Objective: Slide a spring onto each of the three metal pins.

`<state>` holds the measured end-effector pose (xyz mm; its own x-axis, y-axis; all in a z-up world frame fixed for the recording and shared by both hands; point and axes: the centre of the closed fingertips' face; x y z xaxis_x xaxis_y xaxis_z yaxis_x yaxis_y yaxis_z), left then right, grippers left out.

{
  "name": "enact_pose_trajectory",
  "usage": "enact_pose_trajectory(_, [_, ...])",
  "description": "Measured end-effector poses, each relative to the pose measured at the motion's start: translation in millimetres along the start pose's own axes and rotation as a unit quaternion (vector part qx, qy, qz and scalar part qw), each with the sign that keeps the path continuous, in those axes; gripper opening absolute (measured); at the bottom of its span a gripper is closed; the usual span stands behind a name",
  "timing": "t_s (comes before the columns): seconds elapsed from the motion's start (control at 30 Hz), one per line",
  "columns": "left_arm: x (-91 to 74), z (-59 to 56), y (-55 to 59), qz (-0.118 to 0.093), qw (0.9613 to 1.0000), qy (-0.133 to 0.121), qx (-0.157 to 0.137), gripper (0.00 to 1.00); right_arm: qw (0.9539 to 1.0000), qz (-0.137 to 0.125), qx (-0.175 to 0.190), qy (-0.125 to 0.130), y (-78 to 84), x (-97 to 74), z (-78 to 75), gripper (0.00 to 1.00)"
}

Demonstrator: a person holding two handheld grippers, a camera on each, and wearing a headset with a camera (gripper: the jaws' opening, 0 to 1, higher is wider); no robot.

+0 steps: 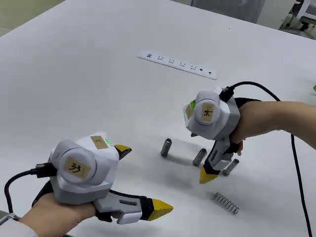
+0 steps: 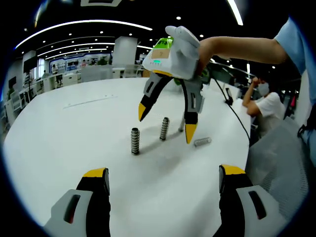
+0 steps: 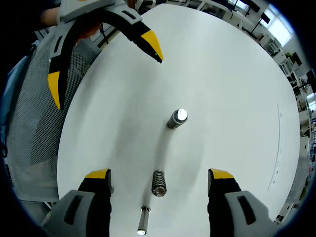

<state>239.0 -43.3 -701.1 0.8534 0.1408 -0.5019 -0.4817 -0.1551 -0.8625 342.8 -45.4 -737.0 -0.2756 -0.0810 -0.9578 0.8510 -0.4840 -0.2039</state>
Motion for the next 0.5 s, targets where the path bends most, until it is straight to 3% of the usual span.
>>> enact_pose_trajectory(0.13, [-0.2, -1.6, -1.0, -0.001, 1.0, 0.001, 0.0, 0.94, 0.9999, -0.017, 0.003, -0.002, -2.5, -3.9, 5.1, 0.93])
enact_pose_trajectory(0.2, [-0.2, -1.5, -1.0, -0.001, 1.0, 0.001, -0.001, 0.94, 0.9996, -0.025, 0.004, 0.013, -2.0, -5.5, 1.4, 0.99])
enact_pose_trajectory(0.5, [-0.3, -2.4, -0.8, -0.001, 1.0, 0.001, -0.001, 0.94, 0.9973, -0.065, 0.02, 0.027, -1.8, -17.1, 6.8, 0.99])
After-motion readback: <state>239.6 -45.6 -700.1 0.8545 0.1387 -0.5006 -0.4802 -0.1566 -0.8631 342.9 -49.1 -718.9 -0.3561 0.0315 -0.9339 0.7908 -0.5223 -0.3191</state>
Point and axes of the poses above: the centre of the closed fingertips' face, and the gripper's own axes: x roughly forward along the fingers, z roughly to its left, y roughly out of its underside, and after that the axes turned 13 degrees about -y, right-handed
